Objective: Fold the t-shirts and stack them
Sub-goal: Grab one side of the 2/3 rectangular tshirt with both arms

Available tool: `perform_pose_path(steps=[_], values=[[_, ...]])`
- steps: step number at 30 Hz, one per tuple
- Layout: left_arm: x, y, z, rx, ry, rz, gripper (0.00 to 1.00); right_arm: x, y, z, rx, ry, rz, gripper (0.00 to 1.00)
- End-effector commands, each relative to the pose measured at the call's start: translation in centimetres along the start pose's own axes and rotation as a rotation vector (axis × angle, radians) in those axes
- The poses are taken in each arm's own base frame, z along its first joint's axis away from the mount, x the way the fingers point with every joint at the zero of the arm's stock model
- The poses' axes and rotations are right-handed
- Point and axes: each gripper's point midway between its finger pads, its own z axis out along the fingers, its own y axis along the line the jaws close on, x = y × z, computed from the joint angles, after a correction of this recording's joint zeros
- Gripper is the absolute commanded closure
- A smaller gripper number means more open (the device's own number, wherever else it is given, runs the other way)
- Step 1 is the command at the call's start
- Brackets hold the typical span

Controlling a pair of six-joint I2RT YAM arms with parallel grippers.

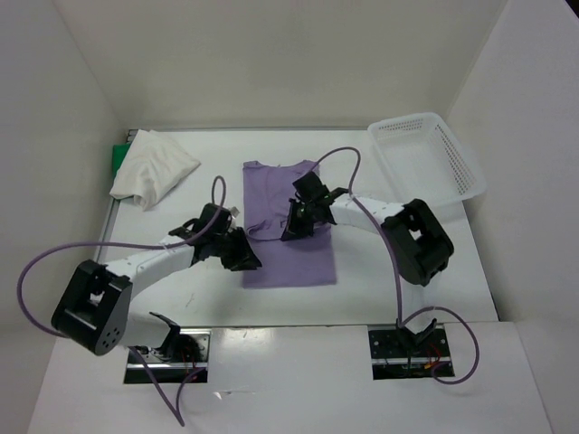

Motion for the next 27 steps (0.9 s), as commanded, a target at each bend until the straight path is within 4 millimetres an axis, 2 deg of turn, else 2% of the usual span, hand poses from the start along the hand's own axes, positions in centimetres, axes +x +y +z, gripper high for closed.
perform_pose_path(steps=[1,5,8,10,11,12,13,14,16,17,18,20,21,22,23,24,25,26,27], values=[[1.3,-1.9,1.2,0.046,0.058,0.057,0.68,0.3,0.8,1.5,0.011,0.010,-0.060,1.00],[2.6,1.2,2.5,-0.022,0.082,0.021,0.68,0.8,-0.7,3.5,0.046,0.043,-0.056,1.00],[3.3,3.1,2.8,-0.073,0.081,0.007,0.68,-0.6,-0.9,4.0,0.082,-0.011,-0.070,1.00],[4.0,4.4,3.0,-0.110,0.100,0.001,0.68,-2.5,-0.8,5.0,0.101,-0.071,-0.086,1.00],[4.1,4.9,3.0,-0.127,0.094,-0.001,0.68,-3.9,-1.1,5.3,0.136,-0.131,-0.090,1.00],[4.2,5.4,3.1,-0.141,0.090,-0.003,0.68,-6.1,-0.6,5.8,0.133,-0.189,-0.087,1.00],[4.7,6.1,3.0,-0.159,0.105,-0.012,0.68,-7.3,-0.1,5.9,0.136,-0.229,-0.090,1.00],[4.8,6.5,2.9,-0.179,0.105,-0.006,0.68,-10.3,0.6,5.3,0.152,-0.329,-0.086,1.00],[4.8,6.6,2.5,-0.189,0.098,-0.006,0.68,-13.2,2.1,4.6,0.144,-0.438,-0.096,1.00],[4.7,6.6,2.3,-0.194,0.088,-0.004,0.68,-15.5,4.0,3.1,0.129,-0.514,-0.107,1.00],[3.8,5.2,1.9,-0.155,0.055,0.014,0.68,-16.2,4.5,2.9,0.133,-0.532,-0.105,1.00],[3.1,4.4,1.1,-0.155,0.024,0.010,0.65,-17.5,4.7,1.6,0.158,-0.560,-0.093,1.00],[2.6,3.5,0.5,-0.129,0.002,0.022,0.63,-18.0,6.2,-0.5,0.126,-0.593,-0.103,1.00],[2.4,2.9,0.1,-0.122,-0.005,0.015,0.62,-17.9,6.7,-1.5,0.099,-0.605,-0.106,1.00],[1.8,1.8,-0.4,-0.098,-0.024,0.025,0.61,-16.8,5.8,-1.6,0.110,-0.582,-0.107,1.00],[1.8,1.5,-1.0,-0.086,-0.034,0.022,0.61,-16.4,7.0,-3.7,0.064,-0.588,-0.104,1.00],[1.3,0.9,-1.4,-0.068,-0.056,0.023,0.61,-14.5,5.5,-3.3,0.085,-0.537,-0.106,1.00],[1.1,1.4,-1.7,-0.074,-0.064,0.007,0.61,-13.3,5.1,-3.4,0.068,-0.506,-0.080,1.00],[1.2,1.4,-2.3,-0.063,-0.080,-0.004,0.61,-11.7,5.9,-5.0,0.014,-0.469,-0.075,1.00]])
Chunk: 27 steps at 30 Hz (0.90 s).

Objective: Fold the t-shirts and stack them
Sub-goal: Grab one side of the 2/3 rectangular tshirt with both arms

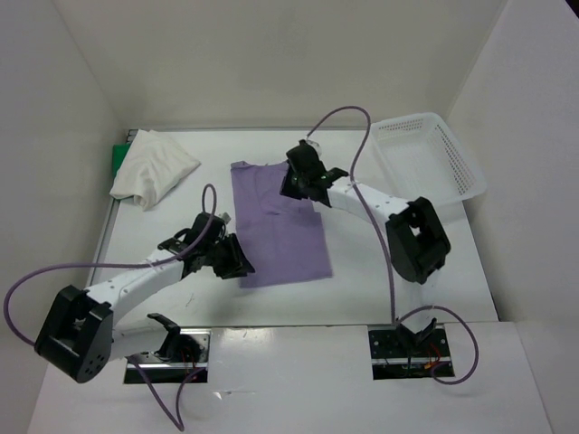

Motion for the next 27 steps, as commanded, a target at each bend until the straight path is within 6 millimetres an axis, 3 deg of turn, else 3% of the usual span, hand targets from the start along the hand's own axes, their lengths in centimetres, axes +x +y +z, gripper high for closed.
perform_pose_path(steps=[1,2,3,4,7,9,10,11,15,17,23,27], values=[[-1.2,-0.1,-1.9,0.012,-0.070,-0.044,0.61,3.0,-1.4,-5.0,-0.043,0.079,0.039,1.00],[-1.2,0.3,-2.4,0.012,-0.092,-0.061,0.61,4.8,-2.0,-5.9,-0.055,0.133,0.070,1.00],[0.2,1.6,-1.9,-0.005,-0.060,-0.081,0.61,5.0,-2.1,-8.1,-0.082,0.133,0.088,1.00],[0.3,2.6,-1.9,-0.013,-0.061,-0.111,0.61,8.4,-4.8,-8.6,-0.038,0.200,0.101,1.00],[1.6,4.1,-1.6,0.000,-0.048,-0.181,0.60,11.4,-7.7,-12.0,-0.039,0.252,0.178,1.00],[1.5,4.1,-1.7,0.013,-0.053,-0.196,0.56,13.3,-9.9,-13.3,-0.001,0.286,0.221,0.92],[1.8,4.4,-1.5,0.007,-0.048,-0.200,0.56,12.8,-9.8,-14.2,-0.026,0.267,0.232,0.87],[1.5,4.2,-1.4,0.016,-0.056,-0.195,0.54,13.1,-10.6,-14.4,-0.013,0.276,0.253,0.74],[2.4,4.5,-0.3,0.023,0.003,-0.207,0.51,15.6,-13.9,-14.9,0.064,0.336,0.302,0.54],[2.7,5.0,0.1,0.008,0.017,-0.215,0.51,16.2,-15.1,-15.2,0.085,0.327,0.307,0.53],[1.7,5.3,0.3,-0.009,-0.033,-0.208,0.51,18.5,-16.1,-14.4,0.094,0.387,0.314,0.52],[1.8,5.8,1.1,-0.022,-0.022,-0.223,0.51,18.4,-16.0,-13.6,0.090,0.386,0.305,0.59]])
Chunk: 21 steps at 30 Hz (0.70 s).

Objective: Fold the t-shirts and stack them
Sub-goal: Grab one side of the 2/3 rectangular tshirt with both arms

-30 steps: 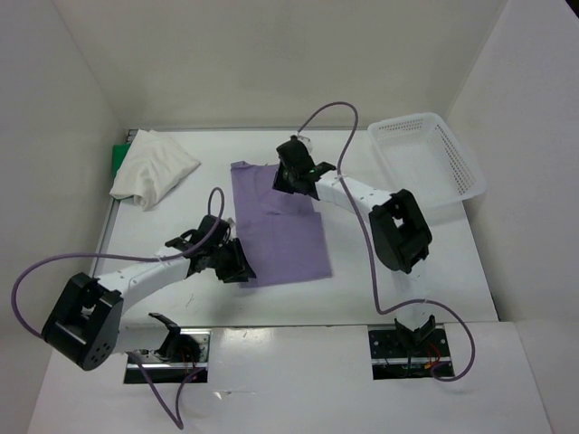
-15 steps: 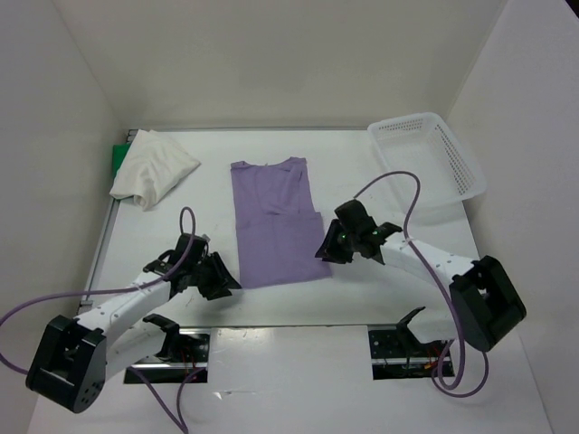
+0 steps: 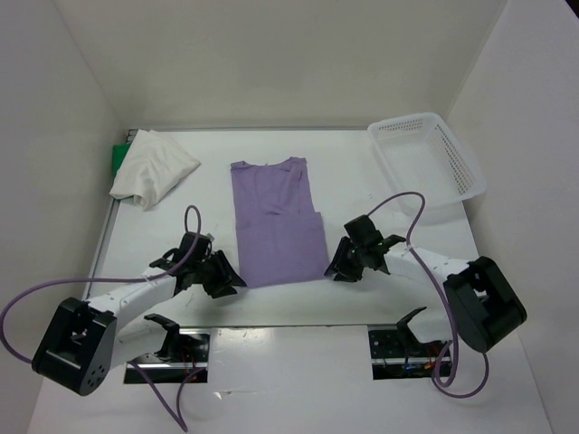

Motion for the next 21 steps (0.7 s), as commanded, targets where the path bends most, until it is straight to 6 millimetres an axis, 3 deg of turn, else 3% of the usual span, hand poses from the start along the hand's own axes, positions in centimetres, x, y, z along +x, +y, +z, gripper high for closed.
perform_pose_path(steps=[1,8,12,13,14,16,17,19,20,21], values=[[-0.5,0.5,0.7,-0.007,-0.020,0.001,0.51,-0.7,1.2,0.3,-0.049,-0.020,-0.010,0.61],[-1.2,0.8,1.6,-0.046,-0.016,0.011,0.63,-0.4,0.8,1.4,-0.041,0.003,-0.006,0.80],[-1.7,0.2,1.5,-0.043,-0.018,0.040,0.85,-0.3,0.6,1.4,-0.031,0.010,-0.013,0.99],[-1.3,0.6,1.3,-0.068,0.001,0.040,0.93,0.0,0.6,1.1,-0.036,0.021,-0.013,1.00],[-1.4,0.6,1.0,-0.077,-0.003,0.047,0.95,0.0,0.8,0.6,-0.045,0.015,-0.015,1.00],[-0.6,0.0,-0.3,-0.059,0.025,0.055,0.98,1.8,0.9,-0.2,-0.055,0.072,0.004,1.00],[-0.2,-0.9,-1.1,-0.014,0.032,0.066,1.00,3.7,0.9,-1.2,-0.061,0.110,-0.011,1.00],[2.0,-1.1,-2.6,0.005,0.117,0.030,1.00,5.7,1.4,-2.9,-0.077,0.169,0.012,1.00],[1.9,-2.2,-3.6,0.033,0.113,0.040,1.00,6.0,2.3,-4.7,-0.132,0.149,0.004,1.00],[2.7,-2.0,-5.0,0.020,0.123,0.033,1.00,6.8,1.2,-5.7,-0.096,0.169,0.035,1.00]])
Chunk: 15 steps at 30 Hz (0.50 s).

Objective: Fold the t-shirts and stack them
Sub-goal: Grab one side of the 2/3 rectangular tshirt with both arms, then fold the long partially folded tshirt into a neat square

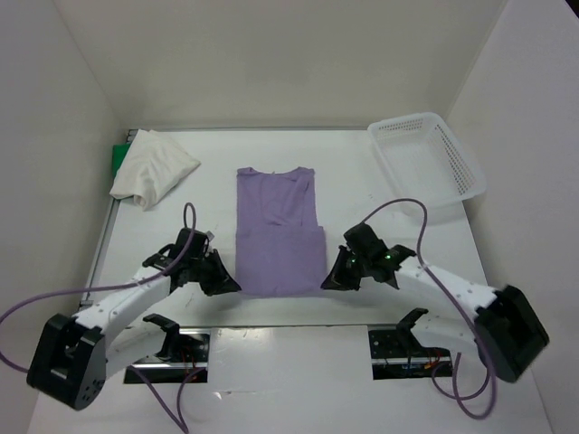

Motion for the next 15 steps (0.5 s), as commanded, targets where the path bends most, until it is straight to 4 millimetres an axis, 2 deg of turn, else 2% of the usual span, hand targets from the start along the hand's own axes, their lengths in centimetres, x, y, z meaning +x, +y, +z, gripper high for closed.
perform_pose_path(steps=[1,2,3,4,5,6,7,8,9,10,11,12,13,14,15], values=[[2.3,-1.4,-3.9,0.014,0.076,0.004,1.00,2.9,0.8,-4.5,-0.033,0.055,0.055,1.00],[2.4,-2.0,-4.7,0.029,0.078,0.009,1.00,2.4,1.5,-5.8,-0.070,0.024,0.059,1.00],[1.6,-3.7,-6.1,0.058,0.050,0.019,1.00,0.8,1.7,-6.8,-0.069,-0.017,0.060,1.00],[0.8,-4.7,-6.9,0.079,0.020,0.029,1.00,-0.2,2.1,-7.2,-0.084,-0.027,0.055,1.00],[-0.5,-5.1,-6.9,0.058,-0.003,0.056,1.00,-1.0,2.2,-6.9,-0.076,0.000,0.061,1.00],[-2.4,-7.6,-8.2,0.088,-0.057,0.100,1.00,-3.3,2.8,-7.1,-0.095,-0.045,0.068,1.00],[-3.8,-8.7,-8.3,0.085,-0.086,0.127,1.00,-5.5,4.9,-8.0,-0.135,-0.095,0.004,1.00],[-5.8,-9.0,-7.1,0.043,-0.109,0.155,1.00,-7.4,5.6,-7.9,-0.134,-0.129,-0.019,1.00],[-8.1,-9.7,-7.1,0.052,-0.149,0.151,1.00,-10.9,7.6,-7.8,-0.142,-0.165,-0.034,1.00],[-10.6,-11.2,-7.5,0.081,-0.202,0.163,1.00,-12.8,8.3,-7.7,-0.137,-0.194,-0.081,1.00],[-13.3,-11.6,-6.2,0.089,-0.226,0.165,1.00,-15.0,8.8,-7.5,-0.121,-0.239,-0.094,1.00],[-16.2,-11.3,-6.2,0.085,-0.269,0.135,1.00,-18.7,9.9,-6.8,-0.124,-0.274,-0.095,1.00],[-18.3,-10.3,-4.1,0.048,-0.249,0.104,1.00,-20.4,10.0,-6.1,-0.112,-0.276,-0.099,1.00],[-21.5,-12.5,-5.0,0.086,-0.310,0.133,1.00,-22.4,10.1,-5.3,-0.091,-0.299,-0.123,1.00],[-23.4,-12.8,-4.6,0.075,-0.332,0.145,1.00,-24.9,10.9,-3.4,-0.080,-0.289,-0.134,1.00]])
